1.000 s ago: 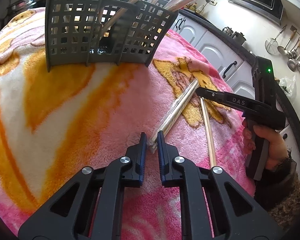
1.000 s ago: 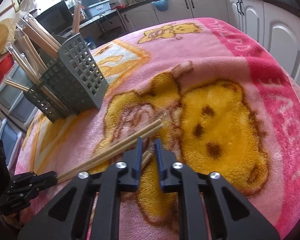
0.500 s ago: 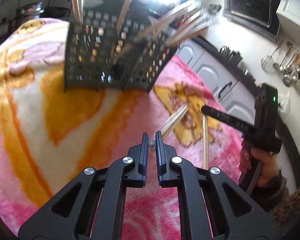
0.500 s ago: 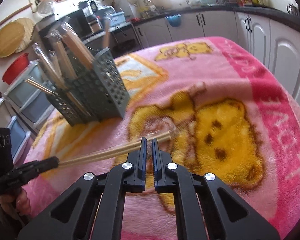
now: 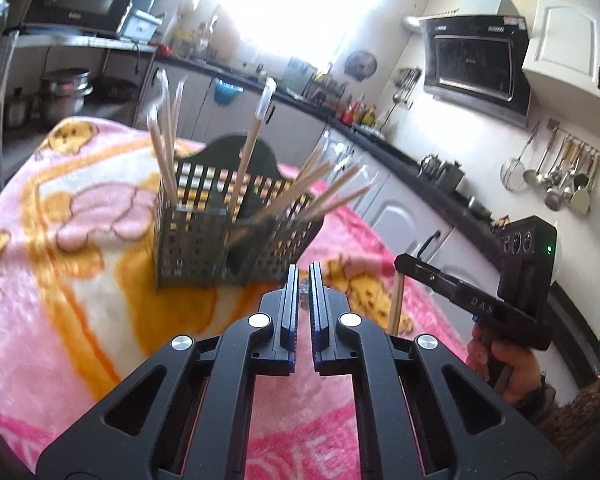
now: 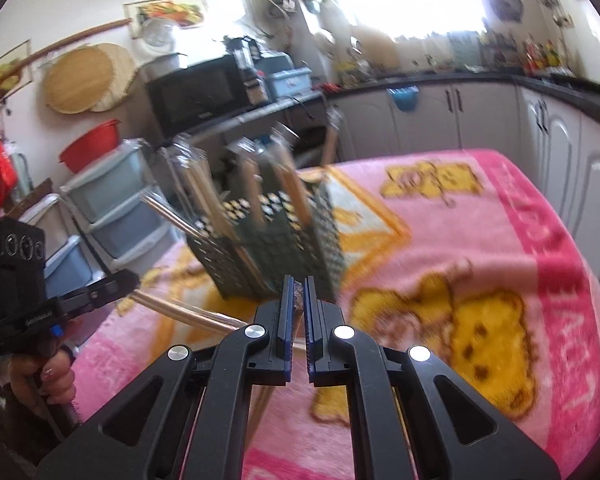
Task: Organize utensils
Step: 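Lift the chopsticks with the right gripper and carry above the basket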
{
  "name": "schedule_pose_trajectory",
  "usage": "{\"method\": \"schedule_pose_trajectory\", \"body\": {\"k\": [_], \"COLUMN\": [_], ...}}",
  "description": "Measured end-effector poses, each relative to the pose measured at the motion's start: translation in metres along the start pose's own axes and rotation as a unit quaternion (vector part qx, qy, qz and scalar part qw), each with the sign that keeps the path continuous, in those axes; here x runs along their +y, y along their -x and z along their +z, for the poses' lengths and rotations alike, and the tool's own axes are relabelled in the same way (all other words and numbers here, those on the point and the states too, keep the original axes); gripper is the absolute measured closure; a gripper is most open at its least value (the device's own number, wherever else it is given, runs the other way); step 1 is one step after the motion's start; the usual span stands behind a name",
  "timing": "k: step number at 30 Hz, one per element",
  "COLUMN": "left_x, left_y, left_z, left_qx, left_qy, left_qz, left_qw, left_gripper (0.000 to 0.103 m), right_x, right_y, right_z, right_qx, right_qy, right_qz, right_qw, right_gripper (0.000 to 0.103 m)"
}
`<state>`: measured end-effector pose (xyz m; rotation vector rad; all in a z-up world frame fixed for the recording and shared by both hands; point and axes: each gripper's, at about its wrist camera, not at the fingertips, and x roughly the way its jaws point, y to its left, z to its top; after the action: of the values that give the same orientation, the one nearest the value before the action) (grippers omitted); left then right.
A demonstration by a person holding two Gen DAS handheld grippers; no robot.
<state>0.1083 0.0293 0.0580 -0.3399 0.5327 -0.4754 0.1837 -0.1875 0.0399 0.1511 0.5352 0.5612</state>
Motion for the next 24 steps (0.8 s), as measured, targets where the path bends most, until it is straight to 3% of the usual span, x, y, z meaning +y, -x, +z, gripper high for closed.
{"method": "schedule_pose_trajectory", "body": {"k": [10, 24], "left_x": [-0.011, -0.013], "left_y": [0.022, 0.04], "left_z": [0.029, 0.061], "left_qx": [-0.053, -0.095], "left_qy": [-0.015, -0.026], "left_qz": [-0.01, 0.001], "left_qw": [0.9984, 0.9952], "left_gripper": [0.101, 0.101], "right_x": [0.037, 0.068], "right_y": [0.009, 0.021], "right_z": [0.031, 0.073], "right_qx": [-0.042, -0.095], "right_qy": [0.046, 0.086], "right_qz": [0.038, 0.064], "right_qw": [0.997, 0.99], "right_gripper": [0.098, 0.098]}}
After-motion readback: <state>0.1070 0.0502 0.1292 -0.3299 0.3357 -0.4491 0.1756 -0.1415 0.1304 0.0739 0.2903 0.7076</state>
